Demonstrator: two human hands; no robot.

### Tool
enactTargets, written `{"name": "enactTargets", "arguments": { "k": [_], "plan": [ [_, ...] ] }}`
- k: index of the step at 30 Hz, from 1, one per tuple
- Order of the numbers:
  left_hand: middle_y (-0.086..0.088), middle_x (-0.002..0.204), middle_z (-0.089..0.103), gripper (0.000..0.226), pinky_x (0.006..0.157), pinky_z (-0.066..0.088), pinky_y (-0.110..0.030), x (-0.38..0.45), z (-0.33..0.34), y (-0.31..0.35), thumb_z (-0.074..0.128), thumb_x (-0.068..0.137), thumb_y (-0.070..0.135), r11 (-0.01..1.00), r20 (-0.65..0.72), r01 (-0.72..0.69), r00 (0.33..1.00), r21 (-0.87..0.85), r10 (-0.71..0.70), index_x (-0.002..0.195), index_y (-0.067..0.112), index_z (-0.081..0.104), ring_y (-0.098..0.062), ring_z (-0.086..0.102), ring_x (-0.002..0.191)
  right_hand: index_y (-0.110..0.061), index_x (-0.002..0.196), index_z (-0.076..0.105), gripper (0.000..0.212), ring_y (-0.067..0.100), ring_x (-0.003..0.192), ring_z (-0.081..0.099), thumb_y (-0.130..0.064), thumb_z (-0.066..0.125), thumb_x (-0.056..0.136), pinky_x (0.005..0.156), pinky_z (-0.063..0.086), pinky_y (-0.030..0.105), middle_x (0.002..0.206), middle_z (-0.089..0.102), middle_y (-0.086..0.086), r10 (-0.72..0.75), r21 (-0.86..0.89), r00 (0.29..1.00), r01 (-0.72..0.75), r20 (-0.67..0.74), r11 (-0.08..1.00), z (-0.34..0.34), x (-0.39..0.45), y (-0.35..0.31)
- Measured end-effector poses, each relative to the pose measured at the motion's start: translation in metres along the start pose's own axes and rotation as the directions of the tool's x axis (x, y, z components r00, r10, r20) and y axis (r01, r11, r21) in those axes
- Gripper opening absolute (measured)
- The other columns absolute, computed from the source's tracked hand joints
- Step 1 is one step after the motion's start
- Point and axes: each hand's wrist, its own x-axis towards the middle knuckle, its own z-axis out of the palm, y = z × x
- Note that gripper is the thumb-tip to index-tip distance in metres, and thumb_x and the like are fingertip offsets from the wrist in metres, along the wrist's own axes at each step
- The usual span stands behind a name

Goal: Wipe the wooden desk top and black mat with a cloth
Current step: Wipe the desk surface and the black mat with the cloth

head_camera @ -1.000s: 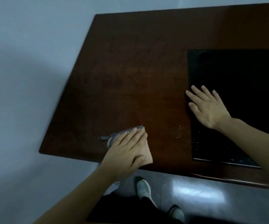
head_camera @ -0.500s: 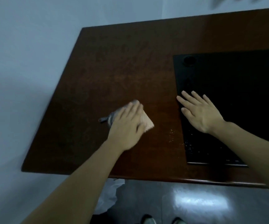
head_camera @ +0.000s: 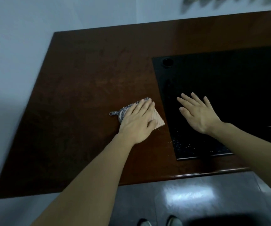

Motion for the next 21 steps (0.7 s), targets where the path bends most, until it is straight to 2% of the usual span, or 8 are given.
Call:
{"name": "enactTargets", "arguments": {
  "k": [3, 4, 7, 11, 15, 18, 21],
  "plan": [
    [0.010, 0.168, 0.001, 0.061, 0.126, -0.001, -0.033, -0.009, -0.017, -0.011, 0.031, 0.108, 0.042, 0.960, -0.024, -0.014, 1.000, -0.279, 0.007, 0.161, 0.026, 0.007, -0.004, -0.004, 0.153, -0.032, 0.162, 0.016, 0.057, 0.018, 0.156, -0.007, -0.049, 0.022, 0.108, 0.124, -0.007, 0.049, 0.170, 0.006, -0.009, -0.021, -0.020, 1.000, 0.021, -0.001, 1.000, 0.003, 0.000, -0.018],
    [0.010, 0.168, 0.004, 0.060, 0.126, 0.000, -0.032, -0.014, -0.024, -0.018, 0.034, 0.107, 0.040, 0.948, -0.056, -0.013, 0.998, -0.317, -0.005, 0.161, 0.028, 0.010, -0.005, -0.001, 0.153, -0.033, 0.162, 0.016, 0.057, 0.018, 0.156, -0.007, -0.049, 0.024, 0.107, 0.124, -0.007, 0.049, 0.170, 0.005, -0.009, -0.039, -0.026, 0.999, 0.038, -0.002, 0.999, 0.004, 0.001, -0.026],
    [0.010, 0.167, 0.012, 0.057, 0.126, 0.005, -0.036, -0.036, -0.036, -0.047, 0.035, 0.107, 0.039, 0.959, -0.145, 0.062, 0.984, -0.276, -0.105, 0.160, 0.029, 0.018, -0.006, 0.003, 0.153, -0.033, 0.162, 0.014, 0.060, 0.019, 0.156, -0.008, -0.052, 0.026, 0.106, 0.125, -0.007, 0.048, 0.170, 0.003, -0.008, -0.129, -0.028, 0.991, 0.128, -0.021, 0.991, 0.007, 0.012, -0.060],
    [0.011, 0.167, 0.013, 0.056, 0.126, 0.006, -0.039, -0.074, -0.037, -0.083, 0.033, 0.106, 0.042, 0.952, -0.142, 0.179, 0.966, -0.247, -0.218, 0.159, 0.030, 0.020, -0.006, 0.001, 0.153, -0.032, 0.163, 0.005, 0.063, 0.020, 0.155, -0.015, -0.056, 0.018, 0.106, 0.125, -0.009, 0.045, 0.170, -0.005, -0.004, -0.248, -0.044, 0.969, 0.249, 0.019, 0.968, 0.024, 0.030, -0.122],
    [0.011, 0.166, 0.014, 0.054, 0.125, 0.006, -0.037, -0.090, -0.033, -0.094, 0.034, 0.107, 0.040, 0.935, -0.175, 0.228, 0.944, -0.271, -0.281, 0.159, 0.029, 0.023, -0.007, 0.003, 0.153, -0.026, 0.161, -0.012, 0.064, 0.029, 0.154, -0.021, -0.053, 0.004, 0.105, 0.124, -0.011, 0.048, 0.169, -0.014, 0.005, -0.224, -0.209, 0.974, 0.228, 0.043, 0.951, 0.050, 0.023, -0.164],
    [0.009, 0.167, 0.015, 0.054, 0.126, 0.008, -0.041, -0.089, -0.028, -0.095, 0.033, 0.107, 0.040, 0.925, -0.175, 0.238, 0.939, -0.297, -0.297, 0.159, 0.028, 0.024, -0.009, 0.004, 0.153, -0.027, 0.161, -0.013, 0.066, 0.033, 0.153, -0.020, -0.057, 0.005, 0.104, 0.124, -0.009, 0.051, 0.168, -0.016, 0.008, -0.339, -0.206, 0.938, 0.347, 0.075, 0.915, 0.059, -0.015, -0.173],
    [0.009, 0.166, 0.016, 0.053, 0.126, 0.009, -0.041, -0.083, -0.024, -0.086, 0.032, 0.107, 0.040, 0.919, -0.190, 0.212, 0.940, -0.331, -0.285, 0.159, 0.028, 0.025, -0.009, 0.005, 0.153, -0.030, 0.162, -0.006, 0.074, 0.037, 0.153, -0.019, -0.069, 0.005, 0.100, 0.124, -0.009, 0.052, 0.167, -0.015, 0.012, -0.450, -0.205, 0.883, 0.468, 0.131, 0.860, 0.063, -0.054, -0.152]
  ]
}}
